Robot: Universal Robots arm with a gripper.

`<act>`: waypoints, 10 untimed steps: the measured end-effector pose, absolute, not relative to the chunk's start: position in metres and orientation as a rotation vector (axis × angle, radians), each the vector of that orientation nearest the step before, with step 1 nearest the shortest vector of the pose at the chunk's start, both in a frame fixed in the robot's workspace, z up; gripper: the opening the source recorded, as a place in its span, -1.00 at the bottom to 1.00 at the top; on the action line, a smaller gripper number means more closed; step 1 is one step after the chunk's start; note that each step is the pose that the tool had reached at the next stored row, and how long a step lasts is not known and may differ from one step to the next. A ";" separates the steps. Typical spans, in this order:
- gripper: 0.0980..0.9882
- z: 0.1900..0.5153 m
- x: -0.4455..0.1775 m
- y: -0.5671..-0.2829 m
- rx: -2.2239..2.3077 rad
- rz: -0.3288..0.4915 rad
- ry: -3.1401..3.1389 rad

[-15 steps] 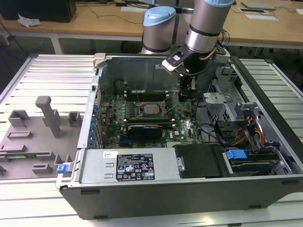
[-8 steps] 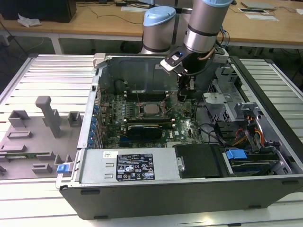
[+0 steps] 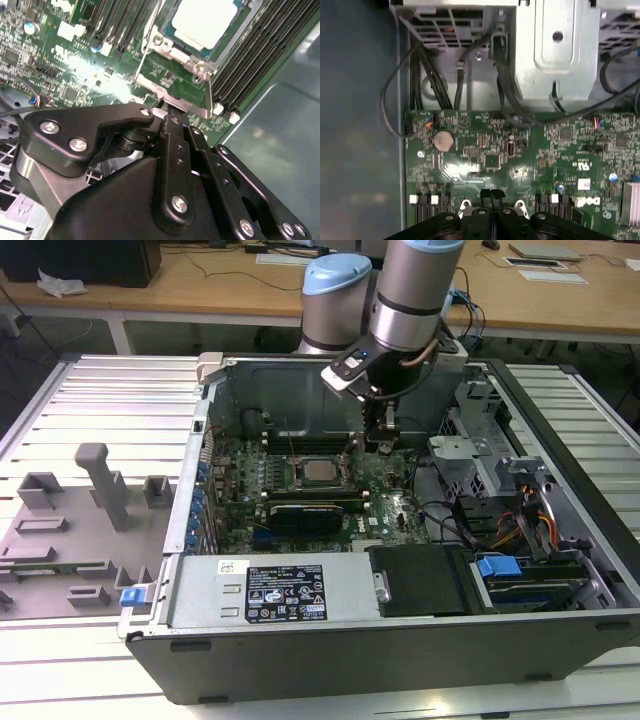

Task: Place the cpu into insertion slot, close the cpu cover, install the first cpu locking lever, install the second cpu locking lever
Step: 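Close the cpu cover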

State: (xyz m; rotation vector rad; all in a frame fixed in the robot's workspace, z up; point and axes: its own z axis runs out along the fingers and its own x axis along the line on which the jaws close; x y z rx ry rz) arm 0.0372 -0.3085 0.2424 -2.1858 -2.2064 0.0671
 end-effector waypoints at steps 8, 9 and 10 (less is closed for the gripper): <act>-0.98 0.242 0.017 -0.307 -2.195 0.048 -2.216; -0.98 0.242 0.015 -0.307 -2.196 0.046 -2.216; -0.98 0.242 0.013 -0.307 -2.196 0.045 -2.217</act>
